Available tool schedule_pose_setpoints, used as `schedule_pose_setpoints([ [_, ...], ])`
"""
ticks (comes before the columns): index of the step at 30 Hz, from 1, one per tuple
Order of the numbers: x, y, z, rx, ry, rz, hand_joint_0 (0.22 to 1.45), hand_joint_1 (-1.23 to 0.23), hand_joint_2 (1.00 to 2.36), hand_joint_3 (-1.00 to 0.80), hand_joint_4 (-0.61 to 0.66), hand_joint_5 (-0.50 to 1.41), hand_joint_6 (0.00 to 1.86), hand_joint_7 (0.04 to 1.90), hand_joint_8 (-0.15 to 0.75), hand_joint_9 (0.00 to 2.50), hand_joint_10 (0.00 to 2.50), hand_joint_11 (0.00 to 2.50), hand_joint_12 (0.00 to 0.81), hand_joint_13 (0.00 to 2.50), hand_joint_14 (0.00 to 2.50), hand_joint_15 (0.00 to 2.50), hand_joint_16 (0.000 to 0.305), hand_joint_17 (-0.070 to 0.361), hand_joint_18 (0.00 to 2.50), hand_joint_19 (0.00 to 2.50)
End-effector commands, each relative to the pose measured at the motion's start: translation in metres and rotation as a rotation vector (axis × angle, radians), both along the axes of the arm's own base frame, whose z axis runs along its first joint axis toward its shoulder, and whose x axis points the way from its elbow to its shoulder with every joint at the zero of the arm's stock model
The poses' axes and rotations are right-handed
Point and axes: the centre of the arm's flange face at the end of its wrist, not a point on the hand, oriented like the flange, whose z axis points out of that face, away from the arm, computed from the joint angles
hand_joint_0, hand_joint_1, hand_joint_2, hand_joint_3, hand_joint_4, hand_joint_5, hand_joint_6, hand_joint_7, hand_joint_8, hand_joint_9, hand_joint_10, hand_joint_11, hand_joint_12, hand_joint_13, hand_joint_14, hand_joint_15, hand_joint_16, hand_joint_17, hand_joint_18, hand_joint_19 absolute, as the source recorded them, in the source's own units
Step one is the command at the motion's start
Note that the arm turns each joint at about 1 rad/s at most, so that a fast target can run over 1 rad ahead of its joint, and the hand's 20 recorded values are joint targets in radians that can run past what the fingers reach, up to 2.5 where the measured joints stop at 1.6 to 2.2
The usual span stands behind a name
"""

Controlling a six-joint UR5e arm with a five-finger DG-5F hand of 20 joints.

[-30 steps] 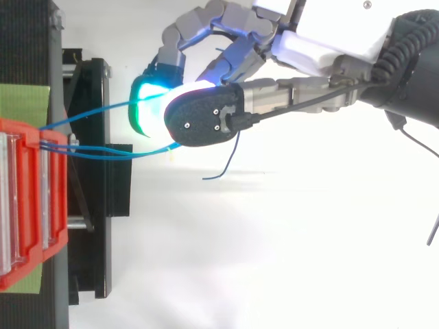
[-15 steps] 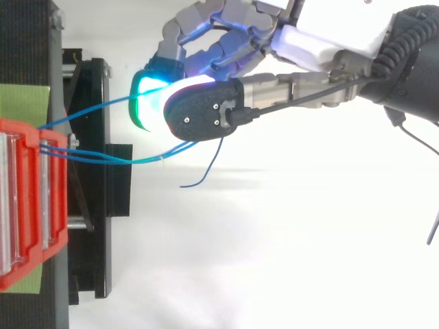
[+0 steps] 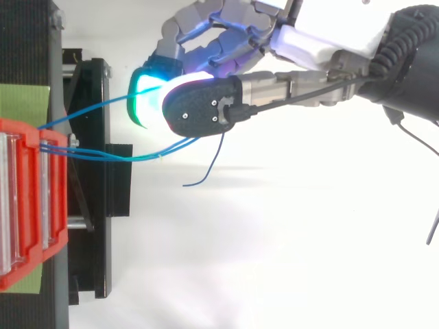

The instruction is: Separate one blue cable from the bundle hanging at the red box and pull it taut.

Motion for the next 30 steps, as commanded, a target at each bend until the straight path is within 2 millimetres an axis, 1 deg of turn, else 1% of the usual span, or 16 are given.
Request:
schedule_pose_setpoints([
  [1, 0.002, -0.001, -0.003, -0.005, -0.005, -0.004, 0.54, -0.47, 1.00, -0.50, 0.08, -0.27, 0.85, 0.85, 0.292, 0.66, 0.01, 1.22, 0.384, 0.90, 0.02, 0.84, 0.058, 0.131, 0.58, 0.55],
  [4, 0.004, 0.000, -0.008, -0.003, -0.008, -0.004, 0.54, -0.47, 1.00, -0.50, 0.08, -0.27, 0.85, 0.84, 0.291, 0.66, 0.01, 1.20, 0.386, 0.89, 0.02, 0.83, 0.058, 0.131, 0.58, 0.56],
  [6, 0.005, 0.000, -0.016, 0.002, -0.002, -0.004, 0.54, -0.48, 1.00, -0.50, 0.08, -0.27, 0.85, 0.85, 0.290, 0.65, 0.02, 1.20, 0.385, 0.89, 0.02, 0.84, 0.058, 0.131, 0.58, 0.56],
  [17, 0.007, 0.001, -0.017, 0.005, -0.015, -0.008, 0.53, -0.48, 1.00, -0.50, 0.09, -0.27, 0.84, 0.84, 0.293, 0.64, 0.02, 1.19, 0.384, 0.90, 0.02, 0.84, 0.059, 0.132, 0.58, 0.56],
  [30, 0.002, -0.001, -0.030, 0.029, -0.011, -0.014, 0.54, -0.47, 1.00, -0.50, 0.09, -0.27, 0.84, 0.84, 0.291, 0.66, 0.02, 1.18, 0.381, 0.90, 0.03, 0.84, 0.058, 0.132, 0.58, 0.56],
])
